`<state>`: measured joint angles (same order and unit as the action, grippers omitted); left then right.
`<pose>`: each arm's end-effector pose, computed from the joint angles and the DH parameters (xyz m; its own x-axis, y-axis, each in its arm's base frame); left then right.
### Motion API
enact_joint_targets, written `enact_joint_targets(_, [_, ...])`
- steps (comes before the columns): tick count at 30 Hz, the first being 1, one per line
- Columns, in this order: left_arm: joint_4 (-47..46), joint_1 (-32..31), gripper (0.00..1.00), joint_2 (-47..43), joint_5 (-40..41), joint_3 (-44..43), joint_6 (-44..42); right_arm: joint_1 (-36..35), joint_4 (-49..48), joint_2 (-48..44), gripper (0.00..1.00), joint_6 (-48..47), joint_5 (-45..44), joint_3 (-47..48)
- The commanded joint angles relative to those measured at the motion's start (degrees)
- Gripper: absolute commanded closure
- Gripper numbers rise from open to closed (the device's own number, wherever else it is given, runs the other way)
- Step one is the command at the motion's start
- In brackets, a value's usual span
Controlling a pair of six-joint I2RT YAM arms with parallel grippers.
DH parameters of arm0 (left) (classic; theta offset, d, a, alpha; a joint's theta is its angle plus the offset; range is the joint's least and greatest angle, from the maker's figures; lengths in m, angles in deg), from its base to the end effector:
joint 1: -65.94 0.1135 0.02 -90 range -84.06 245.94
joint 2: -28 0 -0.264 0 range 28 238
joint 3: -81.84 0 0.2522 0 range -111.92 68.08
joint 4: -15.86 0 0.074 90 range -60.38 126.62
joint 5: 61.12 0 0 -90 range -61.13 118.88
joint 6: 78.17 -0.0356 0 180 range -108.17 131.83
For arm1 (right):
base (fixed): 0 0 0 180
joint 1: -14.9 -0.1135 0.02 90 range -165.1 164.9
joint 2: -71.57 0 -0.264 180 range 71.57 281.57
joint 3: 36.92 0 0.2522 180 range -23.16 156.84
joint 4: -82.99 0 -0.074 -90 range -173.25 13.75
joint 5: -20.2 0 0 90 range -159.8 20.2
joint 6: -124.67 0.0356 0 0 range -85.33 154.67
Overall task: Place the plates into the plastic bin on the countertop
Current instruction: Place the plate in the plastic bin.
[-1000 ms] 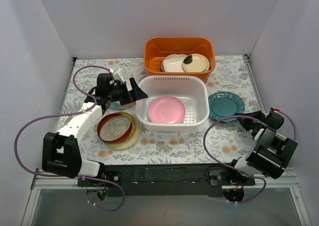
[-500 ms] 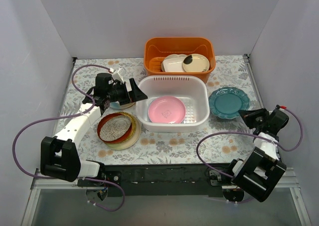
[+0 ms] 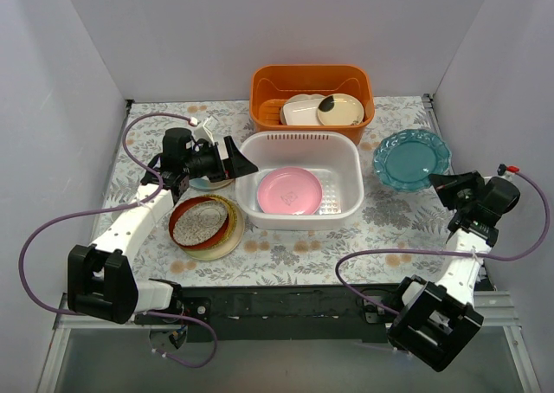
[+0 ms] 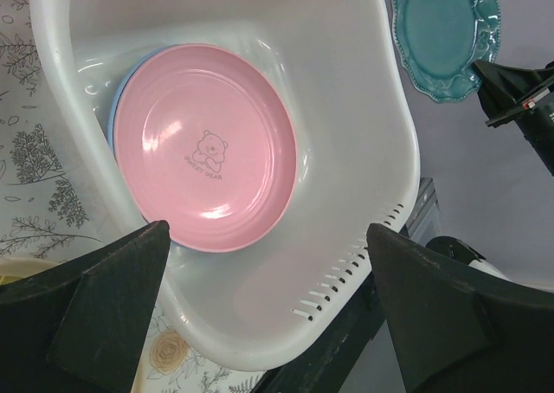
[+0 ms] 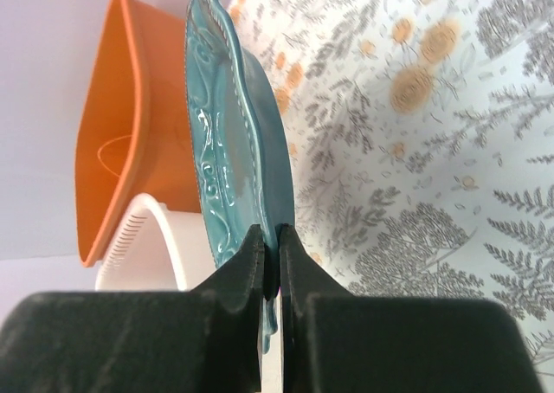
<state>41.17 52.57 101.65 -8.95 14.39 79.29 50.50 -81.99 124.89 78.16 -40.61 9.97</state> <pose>0.2707 -0.0868 0.2862 -0.8335 -0.5517 -0.0307 -0.2046 0.3598 -0.9103 0.1814 -0.1085 0.2586 -0.1200 0.8248 -0.5525 0.3056 0.5602 0.7700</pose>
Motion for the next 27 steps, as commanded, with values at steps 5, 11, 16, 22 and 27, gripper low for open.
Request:
enact_joint_targets(5, [-1.8, -0.2, 0.02, -1.1, -1.4, 0.2, 0.5, 0.2, -9.8, -2.0, 0.99, 4.9, 7.1, 6.3])
enact_joint_targets(11, [-2.5, -0.2, 0.02, -0.3, -2.0, 0.4, 1.0, -0.3, -9.1, -1.0, 0.99, 3.8, 9.3, 8.5])
enact_joint_targets(16, [-2.8, -0.1, 0.02, 0.1, -2.3, 0.5, 1.3, -1.8, -9.4, -0.8, 0.99, 3.4, 10.5, 10.3])
enact_joint_targets(22, [-3.6, -0.1, 0.02, 0.5, -2.7, 0.8, 1.7, -8.6, -7.5, 0.7, 0.99, 1.8, 10.5, 13.0])
enact_joint_targets(27, [-3.8, -0.2, 0.02, 0.7, -2.8, 1.0, 1.8, -17.4, -5.9, 3.1, 0.99, -0.1, 8.1, 15.6])
